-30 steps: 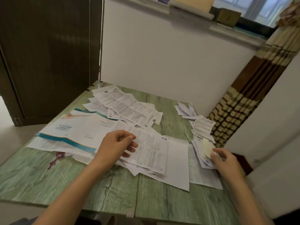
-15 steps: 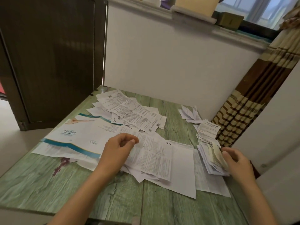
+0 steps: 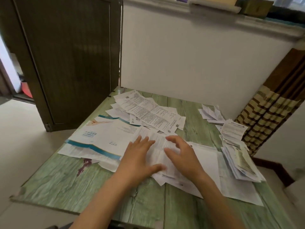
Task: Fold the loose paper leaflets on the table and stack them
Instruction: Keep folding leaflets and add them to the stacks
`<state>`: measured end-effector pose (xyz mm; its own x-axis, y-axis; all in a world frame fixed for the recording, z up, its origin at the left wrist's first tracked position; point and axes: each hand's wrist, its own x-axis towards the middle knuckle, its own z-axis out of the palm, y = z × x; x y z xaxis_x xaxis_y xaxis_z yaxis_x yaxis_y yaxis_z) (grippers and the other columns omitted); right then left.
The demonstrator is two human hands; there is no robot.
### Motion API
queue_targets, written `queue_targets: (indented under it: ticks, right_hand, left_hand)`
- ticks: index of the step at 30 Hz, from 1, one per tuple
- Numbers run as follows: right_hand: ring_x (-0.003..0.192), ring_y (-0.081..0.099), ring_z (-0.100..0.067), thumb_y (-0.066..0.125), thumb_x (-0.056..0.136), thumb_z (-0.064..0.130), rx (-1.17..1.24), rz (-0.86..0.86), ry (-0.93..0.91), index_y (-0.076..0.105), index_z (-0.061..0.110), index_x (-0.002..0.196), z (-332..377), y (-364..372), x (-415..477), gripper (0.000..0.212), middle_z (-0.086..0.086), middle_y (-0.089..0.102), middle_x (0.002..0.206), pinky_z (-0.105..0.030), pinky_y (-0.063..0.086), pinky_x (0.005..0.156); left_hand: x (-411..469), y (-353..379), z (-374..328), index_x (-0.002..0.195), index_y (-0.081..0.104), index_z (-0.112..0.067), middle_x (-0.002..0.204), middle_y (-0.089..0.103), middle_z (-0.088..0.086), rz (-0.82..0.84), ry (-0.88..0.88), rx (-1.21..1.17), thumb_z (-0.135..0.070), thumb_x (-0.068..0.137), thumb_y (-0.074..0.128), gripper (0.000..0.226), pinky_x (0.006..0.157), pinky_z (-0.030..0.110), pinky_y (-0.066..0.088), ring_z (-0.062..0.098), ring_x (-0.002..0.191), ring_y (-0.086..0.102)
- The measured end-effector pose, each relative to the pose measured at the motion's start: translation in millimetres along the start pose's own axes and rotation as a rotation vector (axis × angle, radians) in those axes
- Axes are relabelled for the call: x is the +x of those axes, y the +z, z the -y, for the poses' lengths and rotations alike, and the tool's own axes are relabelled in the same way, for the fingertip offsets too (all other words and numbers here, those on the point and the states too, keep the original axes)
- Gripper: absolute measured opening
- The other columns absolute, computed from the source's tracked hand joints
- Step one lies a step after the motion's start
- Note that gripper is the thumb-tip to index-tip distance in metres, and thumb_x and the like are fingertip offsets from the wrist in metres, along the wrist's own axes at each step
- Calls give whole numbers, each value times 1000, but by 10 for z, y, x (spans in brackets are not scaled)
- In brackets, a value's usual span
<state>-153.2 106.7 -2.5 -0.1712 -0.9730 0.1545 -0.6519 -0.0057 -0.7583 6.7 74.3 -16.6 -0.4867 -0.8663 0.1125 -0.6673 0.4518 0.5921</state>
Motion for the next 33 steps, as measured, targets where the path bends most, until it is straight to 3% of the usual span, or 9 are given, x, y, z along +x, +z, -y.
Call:
queue_targets:
  ticks: [6,13,15,18,19,21,24,29,33]
  right_hand:
    - [114,51,-4,59,91,19,-81,105,46,56,22,119,-168,48,266,28,10,59,119,-16,37,92]
    - [104,53,1,57,91,14,-25,81,4,60,22,111,-247,84,230,22,15,60,108,-2,37,83]
    - [103,56,2,57,91,13,61,54,27,63,20,108,-242,64,224,19,14,63,106,-10,43,87]
    - [94,62,0,58,91,11,271,-30,92,66,18,101,-194,-73,220,15,11,68,99,-13,49,80]
    - [93,64,-2,58,91,9,342,-68,108,67,17,99,-185,-133,215,14,8,70,97,-14,50,80]
    - [93,67,-9,57,91,6,468,-142,127,67,13,97,-191,-232,205,14,1,73,95,-20,51,83]
    - [92,69,-18,53,91,3,578,-247,139,66,8,97,-216,-311,201,15,-7,73,93,-27,52,85]
    - [104,62,-16,47,90,0,726,-354,163,64,15,98,-210,-322,204,24,-4,69,105,-25,48,89]
    - [115,57,-11,59,80,34,701,-254,157,51,25,116,-212,-251,191,39,-2,59,126,-26,43,96]
  left_hand:
    - [17,97,-29,149,12,-32,159,1,-8,110,120,146,-65,73,64,98,116,30,-11,8,145,-9]
    - [35,120,-64,148,23,-25,156,19,-5,194,140,252,-62,84,47,77,118,37,-1,13,145,8]
    - [33,63,-109,142,36,-23,151,32,-5,213,161,266,-64,84,32,71,116,34,6,12,142,19]
    - [45,-4,-107,132,47,-19,139,47,-3,228,186,262,-71,70,4,92,111,28,15,13,133,34]
    - [40,-8,-98,130,49,-18,137,49,-3,233,187,259,-71,70,3,92,109,26,17,13,131,36]
    - [38,6,-56,131,47,-17,135,49,-2,233,170,250,-57,93,20,61,108,25,15,14,131,35]
    - [27,40,-21,134,44,-21,132,51,-3,135,195,193,-19,101,34,35,110,26,15,14,125,41]
    - [-2,-32,-42,98,58,-14,89,62,-2,-196,72,-186,-20,101,35,23,73,26,38,17,85,56]
    - [-13,-242,-95,83,65,-12,79,69,-2,-414,-110,-705,-20,99,43,28,65,18,44,10,73,59]
